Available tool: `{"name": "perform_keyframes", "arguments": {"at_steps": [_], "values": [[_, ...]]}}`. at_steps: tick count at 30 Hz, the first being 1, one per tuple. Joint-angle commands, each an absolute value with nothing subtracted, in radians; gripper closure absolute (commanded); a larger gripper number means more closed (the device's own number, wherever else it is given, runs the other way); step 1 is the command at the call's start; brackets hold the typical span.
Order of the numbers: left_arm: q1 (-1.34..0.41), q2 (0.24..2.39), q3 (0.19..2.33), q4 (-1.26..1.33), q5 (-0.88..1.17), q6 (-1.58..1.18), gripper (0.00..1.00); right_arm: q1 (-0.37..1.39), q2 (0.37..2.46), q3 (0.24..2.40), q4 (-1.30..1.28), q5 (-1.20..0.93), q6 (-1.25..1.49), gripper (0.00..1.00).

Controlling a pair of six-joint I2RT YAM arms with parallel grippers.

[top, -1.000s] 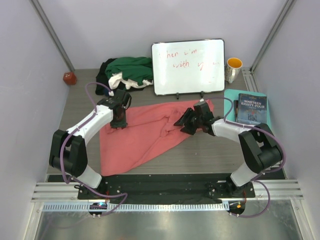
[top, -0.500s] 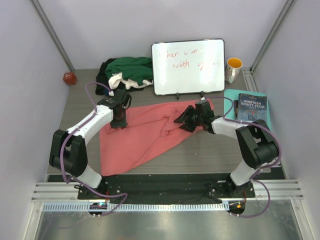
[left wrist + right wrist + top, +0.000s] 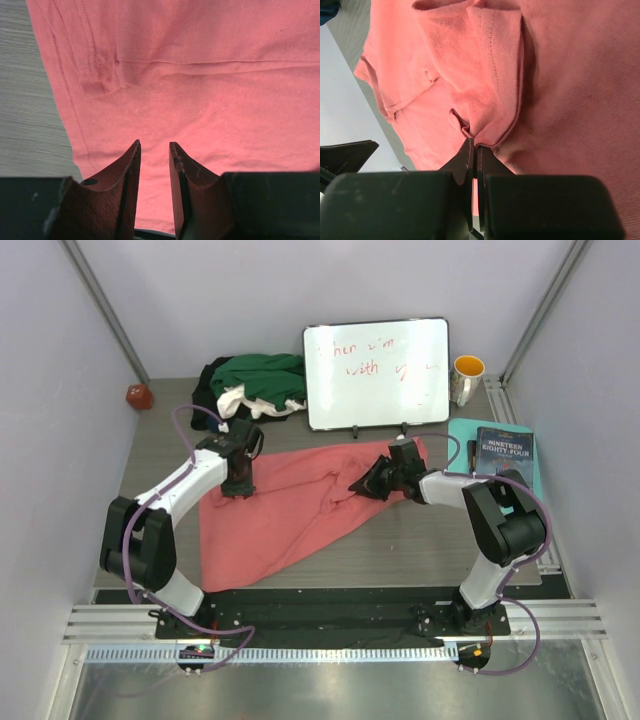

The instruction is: Fold and stack the t-shirts

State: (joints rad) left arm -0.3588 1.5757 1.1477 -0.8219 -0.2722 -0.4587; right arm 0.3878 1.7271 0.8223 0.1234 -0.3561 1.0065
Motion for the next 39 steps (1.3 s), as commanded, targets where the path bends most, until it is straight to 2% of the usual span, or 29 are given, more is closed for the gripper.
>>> {"name": "perform_keyframes", "arguments": {"at_steps": [1, 4, 11, 17, 22, 30, 39], "values": [[-0.359, 1.578, 1.158, -0.804, -0.268, -0.443, 0.69, 0.387, 1.668, 0.857, 0.130, -0.368, 0.971, 0.99], [-0.359, 1.582, 1.158, -0.807, -0.271, -0.443, 0.69, 0.387, 1.611, 0.870, 0.084, -0.357, 0.942, 0.99], [-0.359, 1.552, 1.147, -0.828, -0.285, -0.436, 0.58, 0.387, 1.453, 0.951, -0.176, -0.276, 0.829, 0.99], [-0.359, 1.523, 1.128, -0.900, -0.309, -0.410, 0.56, 0.387, 1.321, 0.968, -0.348, -0.216, 0.778, 0.99], [-0.374, 1.487, 1.100, -0.951, -0.305, -0.491, 0.57, 0.387, 1.256, 0.933, -0.385, -0.201, 0.769, 0.99], [-0.400, 1.302, 1.075, -0.999, -0.328, -0.511, 0.53, 0.385, 1.383, 1.040, -0.379, -0.124, 0.726, 0.99], [-0.446, 1.290, 1.065, -1.015, -0.267, -0.486, 0.56, 0.361, 1.598, 1.242, -0.377, -0.104, 0.689, 0.99]]}}
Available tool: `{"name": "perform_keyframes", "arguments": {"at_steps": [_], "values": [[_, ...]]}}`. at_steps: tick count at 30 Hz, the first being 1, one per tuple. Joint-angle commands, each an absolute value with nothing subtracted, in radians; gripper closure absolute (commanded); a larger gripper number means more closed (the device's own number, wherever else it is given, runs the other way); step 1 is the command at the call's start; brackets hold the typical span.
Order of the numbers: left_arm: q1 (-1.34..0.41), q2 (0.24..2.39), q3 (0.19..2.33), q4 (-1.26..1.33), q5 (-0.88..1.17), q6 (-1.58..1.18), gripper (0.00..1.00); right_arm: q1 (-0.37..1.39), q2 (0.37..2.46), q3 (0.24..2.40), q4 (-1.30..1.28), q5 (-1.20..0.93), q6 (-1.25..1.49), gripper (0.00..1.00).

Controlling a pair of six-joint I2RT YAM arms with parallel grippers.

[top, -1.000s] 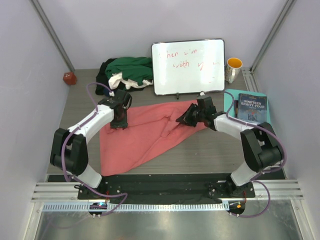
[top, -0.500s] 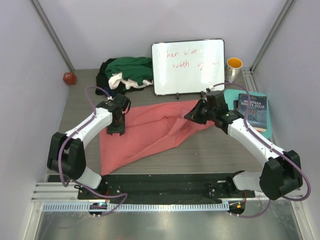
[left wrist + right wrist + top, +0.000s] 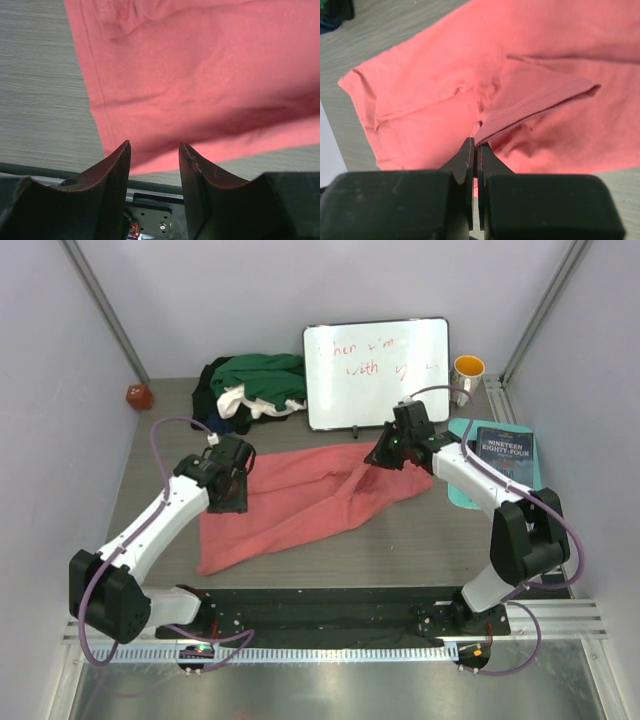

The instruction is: Fold and stack the t-shirts

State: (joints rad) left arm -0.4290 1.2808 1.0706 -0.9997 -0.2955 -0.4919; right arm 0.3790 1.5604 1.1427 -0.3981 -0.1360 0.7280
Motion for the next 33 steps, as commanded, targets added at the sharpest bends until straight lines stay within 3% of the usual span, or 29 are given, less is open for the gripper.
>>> {"name": "perform_keyframes", "arguments": {"at_steps": [1, 14, 22, 33], "values": [[-0.446, 1.299, 1.068, -1.022, -0.265, -0.485, 0.56, 0.354, 1.609, 1.253, -0.377, -0.109, 0.690, 0.99], [-0.407, 1.503, 1.114, -1.063, -0.362, -0.499, 0.47, 0.298, 1.674, 1.330, -0.385, -0.143, 0.660, 0.99], [-0.261, 1.537, 1.097, -1.023, -0.350, -0.518, 0.47, 0.296, 1.678, 1.324, -0.390, -0.228, 0.657, 0.99], [-0.249, 1.677, 1.109, -1.016, -0.357, -0.520, 0.49, 0.295, 1.666, 1.284, -0.387, -0.262, 0.634, 0.99]]}}
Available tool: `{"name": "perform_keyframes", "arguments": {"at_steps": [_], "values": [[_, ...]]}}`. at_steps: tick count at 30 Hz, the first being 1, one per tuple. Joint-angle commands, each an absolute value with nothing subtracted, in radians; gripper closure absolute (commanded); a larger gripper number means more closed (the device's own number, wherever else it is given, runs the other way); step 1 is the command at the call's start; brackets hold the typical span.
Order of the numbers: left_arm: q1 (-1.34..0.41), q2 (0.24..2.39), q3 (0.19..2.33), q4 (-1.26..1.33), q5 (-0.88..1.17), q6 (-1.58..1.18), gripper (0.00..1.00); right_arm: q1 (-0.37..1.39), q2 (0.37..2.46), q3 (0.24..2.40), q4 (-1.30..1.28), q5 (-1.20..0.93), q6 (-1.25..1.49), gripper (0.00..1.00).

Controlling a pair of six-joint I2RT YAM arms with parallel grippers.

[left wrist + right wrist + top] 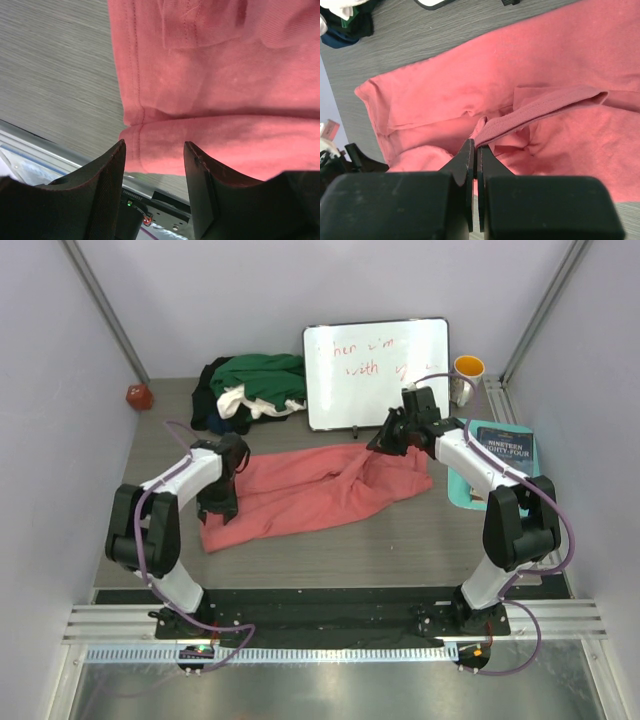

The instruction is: Fold and stack the t-shirts

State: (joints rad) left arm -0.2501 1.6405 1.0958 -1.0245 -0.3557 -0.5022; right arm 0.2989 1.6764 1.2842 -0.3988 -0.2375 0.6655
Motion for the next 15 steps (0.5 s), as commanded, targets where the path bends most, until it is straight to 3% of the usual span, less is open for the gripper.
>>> {"name": "perform_keyframes", "arguments": {"at_steps": [1, 8, 15], "values": [[-0.249, 1.677, 1.105, -1.014, -0.365, -0.522, 0.49, 0.295, 1.666, 1.285, -0.387, -0.265, 0.632, 0.99], [-0.247, 1.721, 1.112, -1.005, -0.391, -0.522, 0.50, 0.287, 1.667, 1.295, -0.379, -0.302, 0.626, 0.99], [-0.249, 1.697, 1.094, -1.017, -0.281, -0.509, 0.51, 0.270, 1.658, 1.284, -0.380, -0.304, 0.623, 0.99]]}}
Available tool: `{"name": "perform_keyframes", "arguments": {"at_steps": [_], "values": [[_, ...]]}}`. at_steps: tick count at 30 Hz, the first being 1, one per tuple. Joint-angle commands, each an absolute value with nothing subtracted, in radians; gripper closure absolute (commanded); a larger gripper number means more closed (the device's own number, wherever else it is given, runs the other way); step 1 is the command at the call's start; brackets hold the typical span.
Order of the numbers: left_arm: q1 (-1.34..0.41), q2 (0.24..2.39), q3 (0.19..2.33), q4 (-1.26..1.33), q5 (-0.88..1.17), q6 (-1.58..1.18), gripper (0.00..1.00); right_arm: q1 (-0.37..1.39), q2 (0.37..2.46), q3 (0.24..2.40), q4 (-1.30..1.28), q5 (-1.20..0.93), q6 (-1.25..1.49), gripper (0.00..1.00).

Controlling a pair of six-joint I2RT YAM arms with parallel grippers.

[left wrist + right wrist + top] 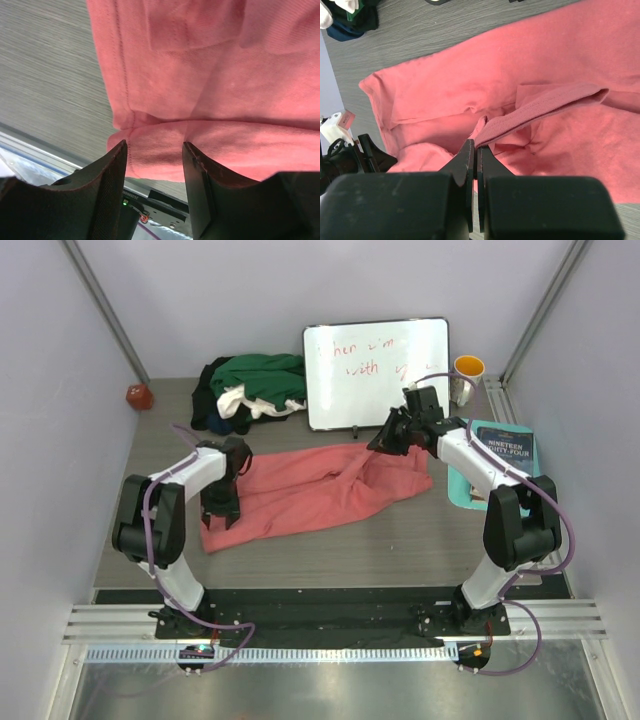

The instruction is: Fold and stack the t-shirts

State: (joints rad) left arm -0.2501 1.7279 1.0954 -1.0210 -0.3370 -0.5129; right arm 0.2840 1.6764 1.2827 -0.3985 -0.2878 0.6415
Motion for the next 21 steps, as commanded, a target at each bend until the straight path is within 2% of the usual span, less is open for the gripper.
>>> {"name": "perform_keyframes", "arguments": {"at_steps": [1, 10, 13, 14, 16, 21], "values": [[-0.250, 1.687, 1.083, -1.019, -0.279, -0.509, 0.51, 0.268, 1.658, 1.282, -0.382, -0.305, 0.624, 0.99], [-0.275, 1.706, 1.058, -1.020, -0.233, -0.502, 0.60, 0.268, 1.663, 1.289, -0.377, -0.321, 0.637, 0.99], [-0.281, 1.715, 1.055, -1.019, -0.224, -0.500, 0.76, 0.268, 1.655, 1.290, -0.379, -0.313, 0.632, 0.99], [-0.282, 1.717, 1.054, -1.017, -0.224, -0.500, 0.88, 0.268, 1.654, 1.292, -0.377, -0.316, 0.630, 0.99], [-0.282, 1.718, 1.057, -1.020, -0.221, -0.500, 0.99, 0.268, 1.655, 1.293, -0.379, -0.316, 0.632, 0.99], [-0.282, 1.707, 1.058, -1.026, -0.247, -0.506, 1.00, 0.268, 1.651, 1.292, -0.377, -0.313, 0.630, 0.99]]}}
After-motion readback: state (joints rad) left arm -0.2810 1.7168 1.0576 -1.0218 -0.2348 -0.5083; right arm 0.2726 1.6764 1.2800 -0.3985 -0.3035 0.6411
